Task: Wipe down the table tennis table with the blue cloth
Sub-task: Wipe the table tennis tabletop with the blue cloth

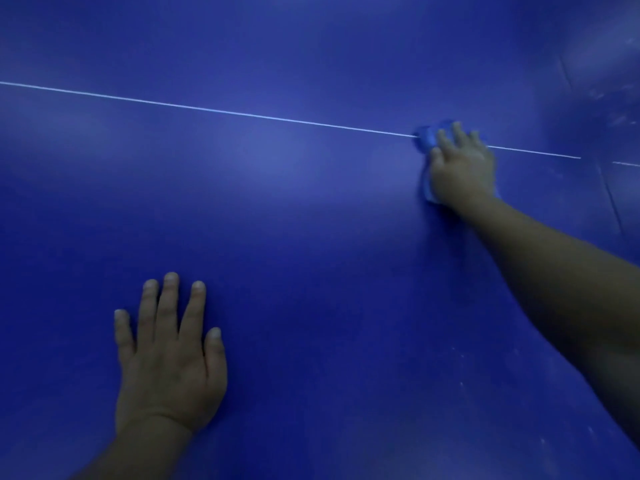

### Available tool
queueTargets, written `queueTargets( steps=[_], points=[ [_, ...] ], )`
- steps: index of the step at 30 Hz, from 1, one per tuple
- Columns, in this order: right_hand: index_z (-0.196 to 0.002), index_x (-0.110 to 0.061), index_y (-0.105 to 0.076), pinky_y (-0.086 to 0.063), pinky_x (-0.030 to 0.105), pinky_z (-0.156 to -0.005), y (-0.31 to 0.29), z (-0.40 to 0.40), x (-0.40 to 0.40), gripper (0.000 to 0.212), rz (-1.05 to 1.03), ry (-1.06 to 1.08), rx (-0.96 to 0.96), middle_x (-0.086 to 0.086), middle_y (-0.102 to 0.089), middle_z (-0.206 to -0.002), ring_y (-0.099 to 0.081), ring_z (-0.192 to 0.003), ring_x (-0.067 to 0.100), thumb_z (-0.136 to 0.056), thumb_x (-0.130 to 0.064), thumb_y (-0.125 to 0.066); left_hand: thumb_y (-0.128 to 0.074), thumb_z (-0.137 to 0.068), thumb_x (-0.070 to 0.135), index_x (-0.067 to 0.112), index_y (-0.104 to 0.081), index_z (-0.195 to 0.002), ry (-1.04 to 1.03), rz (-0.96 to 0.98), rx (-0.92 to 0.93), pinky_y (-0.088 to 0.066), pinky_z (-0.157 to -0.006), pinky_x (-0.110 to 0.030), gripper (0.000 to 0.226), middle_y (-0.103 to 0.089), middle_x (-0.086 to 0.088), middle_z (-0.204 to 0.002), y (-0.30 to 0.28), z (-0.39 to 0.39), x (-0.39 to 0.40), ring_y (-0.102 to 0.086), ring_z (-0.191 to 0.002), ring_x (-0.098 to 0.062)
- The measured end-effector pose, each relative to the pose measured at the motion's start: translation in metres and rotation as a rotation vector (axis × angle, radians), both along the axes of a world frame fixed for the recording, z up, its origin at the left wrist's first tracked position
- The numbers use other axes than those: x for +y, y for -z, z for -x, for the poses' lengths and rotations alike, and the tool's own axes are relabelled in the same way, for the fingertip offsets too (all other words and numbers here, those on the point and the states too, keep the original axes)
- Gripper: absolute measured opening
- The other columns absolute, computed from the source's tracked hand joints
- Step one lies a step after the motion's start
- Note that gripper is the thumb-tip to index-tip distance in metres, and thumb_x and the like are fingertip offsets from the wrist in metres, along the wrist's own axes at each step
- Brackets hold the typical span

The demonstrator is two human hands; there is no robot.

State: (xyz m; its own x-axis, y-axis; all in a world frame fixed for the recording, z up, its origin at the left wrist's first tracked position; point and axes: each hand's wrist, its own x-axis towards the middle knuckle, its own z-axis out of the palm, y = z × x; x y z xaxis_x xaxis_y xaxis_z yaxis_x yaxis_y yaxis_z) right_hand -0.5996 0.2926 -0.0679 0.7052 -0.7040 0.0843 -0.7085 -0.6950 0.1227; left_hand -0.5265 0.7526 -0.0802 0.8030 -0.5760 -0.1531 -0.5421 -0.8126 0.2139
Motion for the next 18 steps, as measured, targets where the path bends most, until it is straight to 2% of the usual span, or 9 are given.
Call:
queueTargets(
  steps=[3, 5, 7, 10, 12, 13, 15, 17, 18],
  points=[
    [-0.147, -0.008, -0.043, -0.026, 0.048, -0.112, -0.001, 0.030, 0.007, 0.047, 0.009, 0.197, -0.047, 0.017, -0.027, -0.161, -0.032, -0.140, 0.042, -0.105, -0.025, -0.030, -0.024, -0.092, 0.044, 0.011, -0.035, -0.152, 0.001, -0.012, 0.013, -0.003, -0.120, -0.059, 0.069, -0.023, -0.014, -0.162, -0.001, 0.000, 0.001, -0.008, -0.151, -0.029],
    [-0.150, -0.010, -0.038, -0.021, 0.046, -0.115, 0.002, 0.043, 0.046, 0.054, -0.020, 0.136, 0.035, 0.014, -0.019, -0.164, -0.025, -0.145, 0.038, -0.104, -0.026, -0.015, -0.022, -0.092, 0.045, 0.012, -0.033, -0.153, -0.007, -0.012, 0.027, -0.001, -0.121, -0.057, 0.069, -0.020, -0.012, -0.163, -0.002, 0.001, 0.001, -0.005, -0.152, -0.027],
    [-0.152, -0.016, -0.036, -0.014, 0.046, -0.119, 0.003, 0.050, 0.102, 0.064, -0.111, -0.098, 0.110, 0.011, -0.015, -0.166, -0.015, -0.151, 0.036, -0.099, -0.030, -0.004, -0.021, -0.092, 0.045, 0.012, -0.034, -0.152, -0.007, -0.002, 0.035, -0.001, -0.121, -0.057, 0.070, -0.020, -0.013, -0.163, -0.003, 0.001, 0.000, -0.005, -0.152, -0.027],
    [-0.143, -0.017, -0.054, -0.025, 0.050, -0.116, 0.008, 0.066, 0.157, 0.051, -0.183, -0.522, 0.075, 0.009, -0.037, -0.158, -0.031, -0.145, 0.040, -0.101, -0.035, -0.032, -0.023, -0.091, 0.044, 0.010, -0.037, -0.151, -0.010, 0.014, 0.028, -0.003, -0.120, -0.059, 0.070, -0.024, -0.015, -0.161, -0.004, 0.001, -0.001, -0.009, -0.151, -0.030],
    [-0.141, -0.015, -0.056, -0.032, 0.052, -0.112, 0.000, 0.051, 0.119, 0.049, -0.097, -0.625, 0.125, 0.013, -0.042, -0.155, -0.038, -0.141, 0.043, -0.100, -0.033, -0.037, -0.022, -0.091, 0.044, 0.010, -0.036, -0.151, -0.007, 0.005, 0.030, -0.004, -0.120, -0.059, 0.070, -0.023, -0.014, -0.161, -0.005, 0.001, -0.001, -0.009, -0.151, -0.030],
    [-0.145, -0.014, -0.051, -0.031, 0.052, -0.113, -0.002, 0.040, 0.088, 0.052, -0.022, -0.579, 0.181, 0.014, -0.037, -0.157, -0.034, -0.143, 0.044, -0.101, -0.033, -0.030, -0.021, -0.092, 0.045, 0.011, -0.035, -0.152, -0.008, 0.000, 0.030, -0.003, -0.120, -0.059, 0.071, -0.022, -0.014, -0.162, -0.005, 0.001, -0.001, -0.008, -0.152, -0.029],
    [-0.152, -0.015, -0.040, -0.026, 0.050, -0.116, -0.008, 0.029, 0.022, 0.059, 0.002, -0.340, 0.221, 0.013, -0.023, -0.164, -0.022, -0.148, 0.040, -0.103, -0.035, -0.015, -0.020, -0.092, 0.045, 0.011, -0.033, -0.153, -0.005, -0.006, 0.024, -0.001, -0.121, -0.057, 0.071, -0.021, -0.013, -0.163, -0.005, 0.001, 0.000, -0.006, -0.152, -0.028],
    [-0.153, -0.017, -0.037, -0.023, 0.052, -0.118, -0.009, 0.033, -0.011, 0.053, -0.053, -0.124, 0.132, 0.010, -0.020, -0.165, -0.019, -0.150, 0.037, -0.106, -0.036, -0.023, -0.021, -0.092, 0.045, 0.011, -0.033, -0.152, -0.009, 0.011, 0.023, 0.000, -0.121, -0.056, 0.071, -0.020, -0.014, -0.163, -0.005, 0.002, -0.001, -0.007, -0.152, -0.027],
    [-0.152, -0.016, -0.040, -0.024, 0.055, -0.117, -0.009, 0.039, -0.006, 0.052, -0.072, -0.111, 0.070, 0.011, -0.023, -0.164, -0.021, -0.149, 0.039, -0.105, -0.036, -0.028, -0.021, -0.092, 0.044, 0.011, -0.033, -0.153, -0.009, 0.013, 0.025, 0.000, -0.121, -0.056, 0.071, -0.020, -0.013, -0.163, -0.005, 0.002, -0.001, -0.006, -0.152, -0.027]
  ],
)
